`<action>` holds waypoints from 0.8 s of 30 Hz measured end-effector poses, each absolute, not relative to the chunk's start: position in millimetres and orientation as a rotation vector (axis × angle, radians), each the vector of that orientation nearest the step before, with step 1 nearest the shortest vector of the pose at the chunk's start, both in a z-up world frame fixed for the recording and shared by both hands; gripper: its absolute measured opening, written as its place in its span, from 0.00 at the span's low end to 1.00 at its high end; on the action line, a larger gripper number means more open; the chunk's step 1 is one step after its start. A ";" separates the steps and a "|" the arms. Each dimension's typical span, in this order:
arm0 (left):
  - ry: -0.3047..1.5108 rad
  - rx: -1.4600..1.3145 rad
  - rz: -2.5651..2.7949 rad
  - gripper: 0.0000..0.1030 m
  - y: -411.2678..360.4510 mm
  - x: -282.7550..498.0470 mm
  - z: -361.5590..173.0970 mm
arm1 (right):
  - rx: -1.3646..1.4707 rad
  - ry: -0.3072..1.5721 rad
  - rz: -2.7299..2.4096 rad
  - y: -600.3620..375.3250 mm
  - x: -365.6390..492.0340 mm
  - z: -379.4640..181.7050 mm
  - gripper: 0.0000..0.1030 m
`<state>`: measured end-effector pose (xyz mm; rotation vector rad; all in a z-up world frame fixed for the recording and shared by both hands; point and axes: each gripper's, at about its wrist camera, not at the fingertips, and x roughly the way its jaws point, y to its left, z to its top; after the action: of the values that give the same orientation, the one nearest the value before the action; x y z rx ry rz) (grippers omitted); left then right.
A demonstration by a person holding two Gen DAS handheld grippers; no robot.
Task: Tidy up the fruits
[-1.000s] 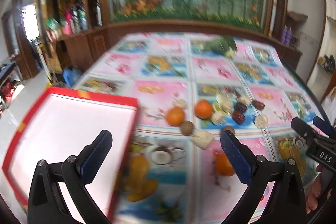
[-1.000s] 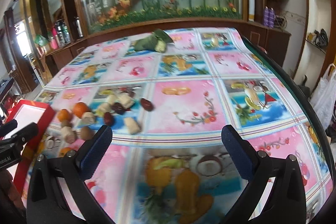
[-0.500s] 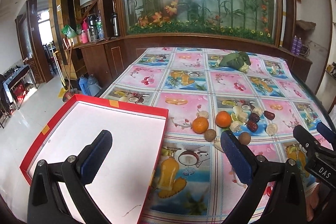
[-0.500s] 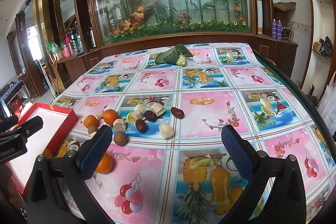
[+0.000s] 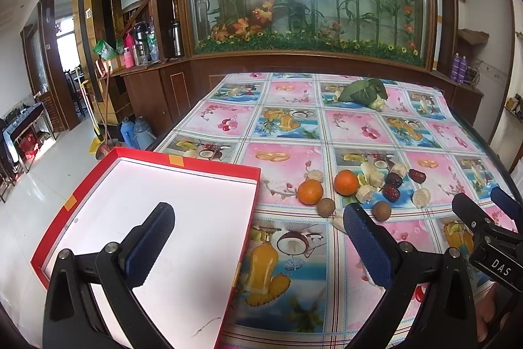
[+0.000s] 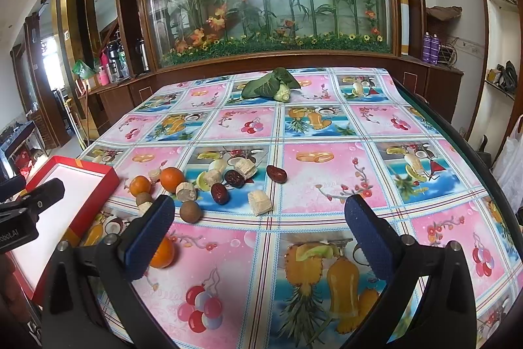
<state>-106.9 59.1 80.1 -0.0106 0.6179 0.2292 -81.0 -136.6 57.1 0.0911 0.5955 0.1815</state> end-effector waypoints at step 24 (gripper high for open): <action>0.627 0.063 0.348 0.99 123.8 -113.6 89.2 | -0.028 0.729 0.476 -79.0 -83.3 37.2 0.96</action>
<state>-113.6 123.8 89.2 0.0627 0.6271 0.3484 -83.3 -79.0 37.2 -0.0282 0.7294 0.4755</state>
